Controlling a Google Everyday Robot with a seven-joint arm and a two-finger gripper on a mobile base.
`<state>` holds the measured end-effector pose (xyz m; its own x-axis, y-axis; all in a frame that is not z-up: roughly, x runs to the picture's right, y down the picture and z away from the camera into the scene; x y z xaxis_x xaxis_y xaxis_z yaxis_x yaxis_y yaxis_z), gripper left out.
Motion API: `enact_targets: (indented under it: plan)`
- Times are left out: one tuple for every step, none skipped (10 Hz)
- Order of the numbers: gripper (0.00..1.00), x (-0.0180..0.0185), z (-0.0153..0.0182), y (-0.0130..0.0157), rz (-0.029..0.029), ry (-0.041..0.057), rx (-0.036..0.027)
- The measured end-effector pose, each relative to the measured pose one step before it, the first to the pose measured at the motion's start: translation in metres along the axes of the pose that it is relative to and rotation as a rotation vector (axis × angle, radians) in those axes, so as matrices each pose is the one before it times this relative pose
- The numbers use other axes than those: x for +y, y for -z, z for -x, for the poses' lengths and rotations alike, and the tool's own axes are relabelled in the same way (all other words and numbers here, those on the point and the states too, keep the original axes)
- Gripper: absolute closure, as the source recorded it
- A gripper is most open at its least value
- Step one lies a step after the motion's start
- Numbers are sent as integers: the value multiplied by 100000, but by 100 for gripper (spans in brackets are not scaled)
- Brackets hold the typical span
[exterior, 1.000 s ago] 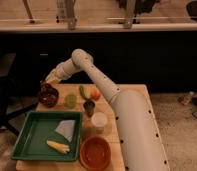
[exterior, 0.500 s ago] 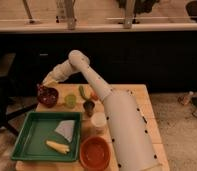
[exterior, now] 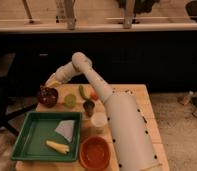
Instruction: Place grapes in purple bowl
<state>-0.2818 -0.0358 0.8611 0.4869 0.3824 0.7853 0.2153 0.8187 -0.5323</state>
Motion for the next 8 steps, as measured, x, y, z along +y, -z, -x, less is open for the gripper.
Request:
enact_targets:
  plan:
    - [98, 10, 27, -42, 61, 14, -9]
    - [91, 34, 108, -181, 230, 39, -44]
    - [79, -4, -6, 24, -28, -11, -4]
    - [71, -11, -36, 59, -74, -25, 12]
    - [61, -3, -25, 21, -31, -33, 6]
    - [51, 5, 7, -17, 26, 13, 2]
    - [39, -2, -18, 23, -29, -20, -1]
    - [34, -3, -7, 10, -13, -7, 6]
